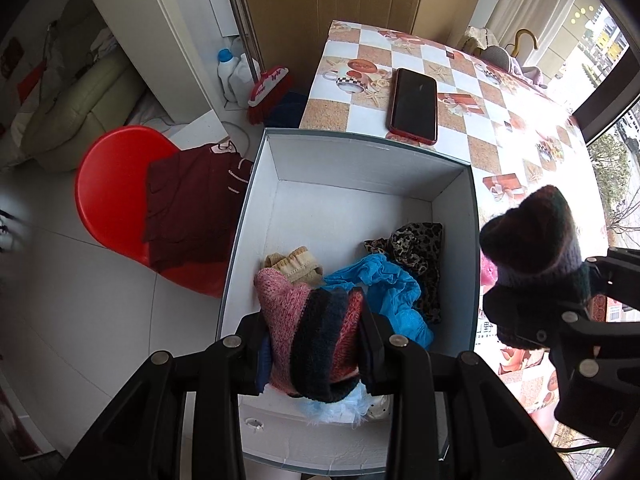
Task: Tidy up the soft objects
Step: 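Lower the sock and hat into the box and open both tools, then grasp the pink sponge with the left tool while the right tool grasps the blue crumpled cloth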
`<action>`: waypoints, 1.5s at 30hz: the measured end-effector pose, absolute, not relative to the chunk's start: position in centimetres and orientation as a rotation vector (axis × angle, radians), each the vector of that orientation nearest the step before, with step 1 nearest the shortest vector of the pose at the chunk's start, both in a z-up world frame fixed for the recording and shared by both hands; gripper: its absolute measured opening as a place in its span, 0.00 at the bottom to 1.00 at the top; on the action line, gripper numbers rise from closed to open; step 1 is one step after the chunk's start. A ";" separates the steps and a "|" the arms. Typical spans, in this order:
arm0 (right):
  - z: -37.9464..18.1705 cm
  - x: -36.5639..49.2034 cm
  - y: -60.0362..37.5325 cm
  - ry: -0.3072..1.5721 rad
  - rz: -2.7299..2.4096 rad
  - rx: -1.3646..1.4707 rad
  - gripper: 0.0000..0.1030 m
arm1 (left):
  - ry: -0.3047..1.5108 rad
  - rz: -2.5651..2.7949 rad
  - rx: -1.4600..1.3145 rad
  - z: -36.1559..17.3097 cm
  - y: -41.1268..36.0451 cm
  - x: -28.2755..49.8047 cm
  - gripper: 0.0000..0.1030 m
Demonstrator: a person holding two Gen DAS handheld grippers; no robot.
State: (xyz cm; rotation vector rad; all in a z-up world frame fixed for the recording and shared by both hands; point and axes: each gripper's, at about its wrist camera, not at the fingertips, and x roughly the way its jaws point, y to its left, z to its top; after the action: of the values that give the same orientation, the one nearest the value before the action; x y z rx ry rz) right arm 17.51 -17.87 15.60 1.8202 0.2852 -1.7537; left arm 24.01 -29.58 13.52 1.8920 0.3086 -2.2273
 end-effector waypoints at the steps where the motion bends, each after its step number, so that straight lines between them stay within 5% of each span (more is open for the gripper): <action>1: 15.5 17.4 -18.0 0.287 -1.751 1.819 0.38 | 0.312 -2.223 1.897 13.4 -29.6 23.9 0.36; 24: 14.2 16.4 -19.2 0.287 -1.707 1.843 0.40 | 0.318 -2.186 1.942 12.0 -29.2 24.0 0.40; 30: 14.3 16.3 -19.4 0.290 -1.706 1.835 0.42 | 0.325 -2.195 1.938 12.1 -29.2 24.0 0.60; 32: 14.5 16.2 -19.5 0.290 -1.711 1.828 0.50 | 0.316 -2.201 1.922 12.3 -29.1 24.1 0.77; 35: 15.1 16.0 -19.4 0.307 -1.743 1.807 0.75 | 0.360 -2.217 1.905 12.5 -29.4 24.3 0.80; 40: 15.4 15.6 -19.1 0.290 -1.738 1.832 0.79 | 0.505 -2.236 1.869 12.8 -30.1 24.5 0.86; 43: 15.3 15.3 -18.2 0.262 -1.727 1.870 1.00 | 0.559 -2.256 1.859 13.2 -30.3 24.5 0.86; 45: 15.5 15.2 -17.3 0.246 -1.734 1.884 1.00 | 0.552 -2.272 1.855 13.6 -30.1 24.4 0.86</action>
State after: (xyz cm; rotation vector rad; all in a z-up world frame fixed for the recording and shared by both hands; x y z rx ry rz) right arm 15.16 -17.32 15.47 1.8837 0.2458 -1.7345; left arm 24.37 -30.09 13.59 1.8555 0.5516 -2.2719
